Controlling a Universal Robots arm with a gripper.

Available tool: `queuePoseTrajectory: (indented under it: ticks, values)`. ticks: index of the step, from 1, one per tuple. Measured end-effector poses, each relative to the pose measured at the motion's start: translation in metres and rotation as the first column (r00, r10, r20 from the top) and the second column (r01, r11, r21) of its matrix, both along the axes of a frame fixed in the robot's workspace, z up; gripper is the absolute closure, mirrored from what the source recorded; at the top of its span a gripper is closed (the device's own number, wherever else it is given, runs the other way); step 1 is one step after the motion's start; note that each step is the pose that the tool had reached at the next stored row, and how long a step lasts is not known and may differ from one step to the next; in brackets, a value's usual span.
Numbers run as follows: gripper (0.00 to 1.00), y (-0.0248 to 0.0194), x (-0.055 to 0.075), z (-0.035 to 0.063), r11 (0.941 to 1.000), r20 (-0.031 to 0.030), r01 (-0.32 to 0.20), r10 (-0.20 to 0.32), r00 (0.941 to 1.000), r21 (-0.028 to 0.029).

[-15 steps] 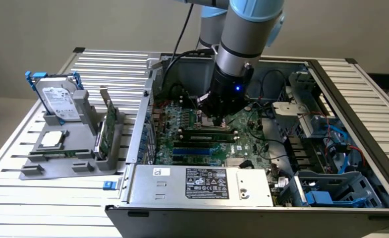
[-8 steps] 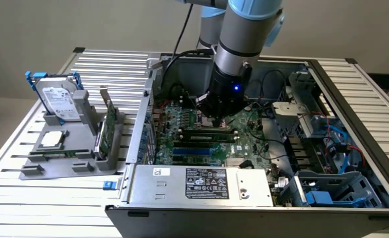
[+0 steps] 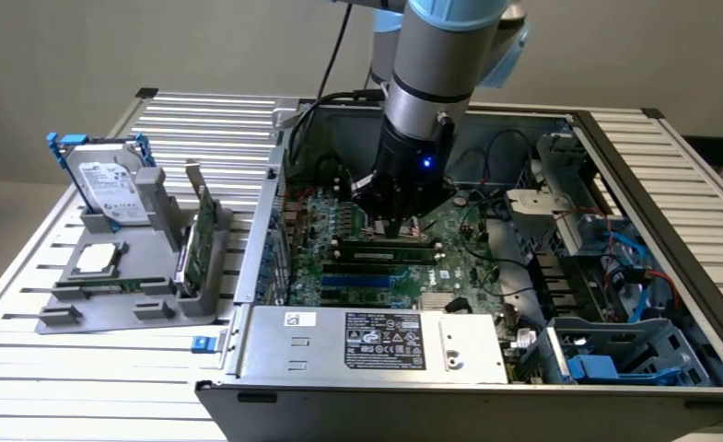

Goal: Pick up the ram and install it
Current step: 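Press down the ram until it locks into place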

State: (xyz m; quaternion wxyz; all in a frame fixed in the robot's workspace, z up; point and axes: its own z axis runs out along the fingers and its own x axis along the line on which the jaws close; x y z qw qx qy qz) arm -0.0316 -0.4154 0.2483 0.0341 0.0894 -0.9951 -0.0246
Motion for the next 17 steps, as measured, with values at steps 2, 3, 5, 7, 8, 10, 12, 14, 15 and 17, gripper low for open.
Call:
queuePoseTrajectory:
  ticks: [2, 3, 5, 7, 8, 10, 12, 14, 15, 17]
  values:
    - [0.89, -0.0002, 0.0, 0.0005, 0.9999, 0.0001, 0.007, -0.007, 1.0, -0.0104]
    - [0.89, -0.0003, 0.0, 0.0008, 0.9998, 0.0001, 0.01, -0.01, 0.9999, -0.0166]
    - [0.89, -0.0007, 0.0, 0.0014, 0.9995, 0.0002, 0.015, -0.015, 0.9999, -0.0281]
    - [0.89, -0.0016, 0.0, 0.0016, 0.9992, 0.0003, 0.019, -0.019, 0.9998, -0.034]
    - [0.89, -0.002, 0.0, 0.0017, 0.9991, 0.0003, 0.022, -0.022, 0.9998, -0.0348]
    - [0.89, -0.0037, 0.0, 0.0018, 0.999, 0.0003, 0.027, -0.027, 0.9996, -0.035]
    - [0.89, -0.0036, 0.0, 0.0018, 0.999, 0.0003, 0.028, -0.028, 0.9996, -0.0348]
    - [0.89, -0.0036, 0.0, 0.0017, 0.999, 0.0003, 0.028, -0.028, 0.9996, -0.0347]
    - [0.89, -0.0036, 0.0001, 0.0017, 0.999, 0.0003, 0.028, -0.028, 0.9996, -0.0347]
    - [0.89, -0.0037, 0.0001, 0.0017, 0.999, 0.0003, 0.028, -0.028, 0.9996, -0.0347]
